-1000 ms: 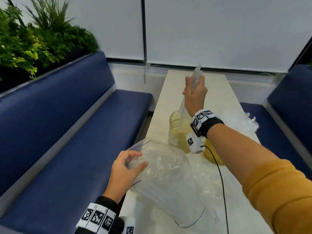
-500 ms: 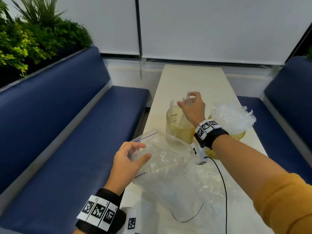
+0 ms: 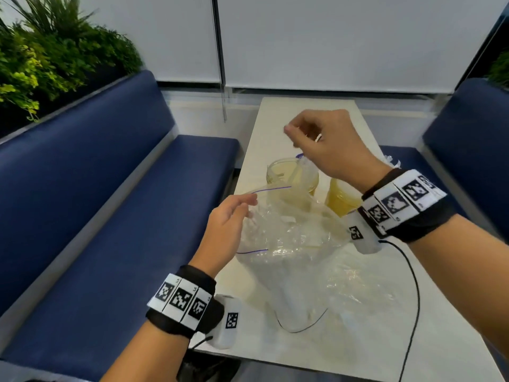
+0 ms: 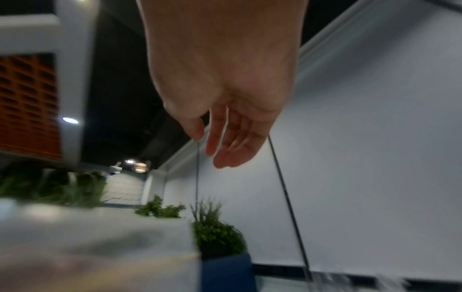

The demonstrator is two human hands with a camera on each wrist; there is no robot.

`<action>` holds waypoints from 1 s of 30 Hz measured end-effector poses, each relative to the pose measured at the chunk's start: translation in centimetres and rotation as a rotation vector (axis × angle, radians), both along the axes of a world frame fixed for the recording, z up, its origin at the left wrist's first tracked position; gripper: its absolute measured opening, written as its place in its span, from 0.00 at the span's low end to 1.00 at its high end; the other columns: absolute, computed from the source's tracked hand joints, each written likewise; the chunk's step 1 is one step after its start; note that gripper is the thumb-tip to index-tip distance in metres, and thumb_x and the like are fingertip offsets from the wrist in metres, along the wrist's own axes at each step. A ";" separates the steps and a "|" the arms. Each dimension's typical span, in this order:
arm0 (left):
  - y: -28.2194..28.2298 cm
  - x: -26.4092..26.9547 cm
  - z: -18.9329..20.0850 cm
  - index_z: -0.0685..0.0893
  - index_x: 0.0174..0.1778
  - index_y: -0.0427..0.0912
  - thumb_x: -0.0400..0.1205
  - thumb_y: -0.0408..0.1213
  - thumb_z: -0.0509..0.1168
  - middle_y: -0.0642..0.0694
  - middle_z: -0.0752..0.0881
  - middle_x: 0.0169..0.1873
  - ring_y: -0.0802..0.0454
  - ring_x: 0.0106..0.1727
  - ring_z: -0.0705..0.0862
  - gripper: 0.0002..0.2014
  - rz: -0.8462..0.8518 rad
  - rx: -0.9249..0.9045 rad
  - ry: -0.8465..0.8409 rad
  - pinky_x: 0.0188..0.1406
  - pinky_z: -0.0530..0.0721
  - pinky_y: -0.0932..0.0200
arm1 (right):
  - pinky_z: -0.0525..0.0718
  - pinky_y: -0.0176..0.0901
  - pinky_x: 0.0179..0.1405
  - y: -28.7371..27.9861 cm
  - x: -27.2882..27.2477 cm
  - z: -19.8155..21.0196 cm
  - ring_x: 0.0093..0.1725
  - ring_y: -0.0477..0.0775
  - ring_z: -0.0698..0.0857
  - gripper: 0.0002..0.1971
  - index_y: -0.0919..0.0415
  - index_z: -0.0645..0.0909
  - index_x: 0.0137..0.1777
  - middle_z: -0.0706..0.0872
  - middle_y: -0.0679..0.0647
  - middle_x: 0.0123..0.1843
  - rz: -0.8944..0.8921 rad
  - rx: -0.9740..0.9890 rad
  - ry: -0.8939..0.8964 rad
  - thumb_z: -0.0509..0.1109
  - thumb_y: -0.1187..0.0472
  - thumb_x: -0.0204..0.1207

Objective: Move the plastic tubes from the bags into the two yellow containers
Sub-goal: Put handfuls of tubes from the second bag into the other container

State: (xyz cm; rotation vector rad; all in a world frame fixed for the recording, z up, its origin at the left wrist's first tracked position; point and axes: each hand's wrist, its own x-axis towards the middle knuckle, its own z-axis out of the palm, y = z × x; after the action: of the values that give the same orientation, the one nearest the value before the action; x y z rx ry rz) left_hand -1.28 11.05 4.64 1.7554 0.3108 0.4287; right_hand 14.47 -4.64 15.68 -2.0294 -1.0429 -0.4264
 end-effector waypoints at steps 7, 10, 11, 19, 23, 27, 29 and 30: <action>-1.5 0.2 0.9 0.86 0.70 0.43 0.88 0.25 0.51 0.50 0.87 0.67 0.55 0.65 0.88 0.23 -0.075 -0.107 -0.023 0.64 0.88 0.56 | 0.78 0.47 0.42 -0.6 -7.9 -3.5 0.50 0.53 0.86 0.35 0.55 0.83 0.62 0.87 0.52 0.55 -0.103 -0.884 -0.038 0.60 0.25 0.75; -2.1 0.3 1.1 0.85 0.72 0.44 0.89 0.26 0.49 0.50 0.87 0.68 0.56 0.65 0.88 0.24 -0.088 -0.152 -0.004 0.63 0.87 0.59 | 0.72 0.46 0.38 0.0 -9.2 -5.4 0.50 0.55 0.86 0.39 0.54 0.80 0.65 0.87 0.51 0.55 -0.165 -0.929 -0.146 0.56 0.22 0.73; -2.2 0.4 1.2 0.85 0.72 0.45 0.89 0.26 0.49 0.50 0.87 0.68 0.57 0.64 0.88 0.24 -0.087 -0.163 0.000 0.62 0.87 0.61 | 0.73 0.46 0.40 0.1 -9.3 -5.8 0.52 0.55 0.86 0.38 0.54 0.79 0.67 0.86 0.51 0.58 -0.155 -0.924 -0.151 0.56 0.22 0.74; -2.4 0.0 1.4 0.86 0.71 0.45 0.88 0.26 0.49 0.49 0.86 0.69 0.52 0.68 0.85 0.24 -0.090 -0.173 -0.003 0.61 0.88 0.60 | 0.71 0.47 0.34 1.0 -8.5 -7.9 0.46 0.60 0.88 0.24 0.55 0.74 0.68 0.89 0.53 0.51 -0.076 -0.925 -0.303 0.51 0.39 0.87; -2.1 -0.3 1.2 0.84 0.73 0.44 0.87 0.25 0.52 0.49 0.84 0.71 0.51 0.73 0.82 0.24 -0.084 -0.192 -0.008 0.69 0.84 0.58 | 0.56 0.44 0.23 1.0 -8.3 -8.0 0.33 0.60 0.77 0.15 0.59 0.77 0.65 0.88 0.54 0.44 -0.021 -0.925 -0.424 0.54 0.52 0.91; -1.7 -0.6 0.7 0.81 0.76 0.45 0.84 0.25 0.59 0.50 0.84 0.71 0.55 0.71 0.84 0.24 -0.124 -0.125 -0.002 0.66 0.83 0.62 | 0.62 0.46 0.27 0.8 -7.6 -7.1 0.42 0.63 0.88 0.13 0.62 0.78 0.63 0.89 0.58 0.47 0.007 -0.927 -0.407 0.58 0.55 0.90; -1.5 -0.7 0.2 0.79 0.78 0.47 0.77 0.30 0.64 0.52 0.83 0.73 0.57 0.70 0.84 0.30 -0.144 -0.014 -0.001 0.60 0.86 0.67 | 0.61 0.44 0.25 0.7 -7.3 -6.2 0.41 0.63 0.88 0.10 0.63 0.79 0.61 0.89 0.59 0.46 -0.005 -0.897 -0.406 0.61 0.58 0.89; -1.4 -0.8 0.0 0.78 0.78 0.49 0.74 0.33 0.68 0.54 0.82 0.74 0.59 0.70 0.84 0.32 -0.149 0.038 0.004 0.61 0.87 0.64 | 0.63 0.45 0.27 0.7 -7.2 -5.6 0.41 0.64 0.88 0.10 0.63 0.79 0.61 0.89 0.59 0.45 -0.010 -0.875 -0.402 0.62 0.58 0.89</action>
State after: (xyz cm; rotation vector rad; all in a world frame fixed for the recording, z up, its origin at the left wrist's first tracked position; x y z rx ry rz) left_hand -2.04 9.65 4.68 1.8027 0.1741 0.3255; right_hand 7.26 -3.92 10.04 -2.7779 -1.6698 -0.4355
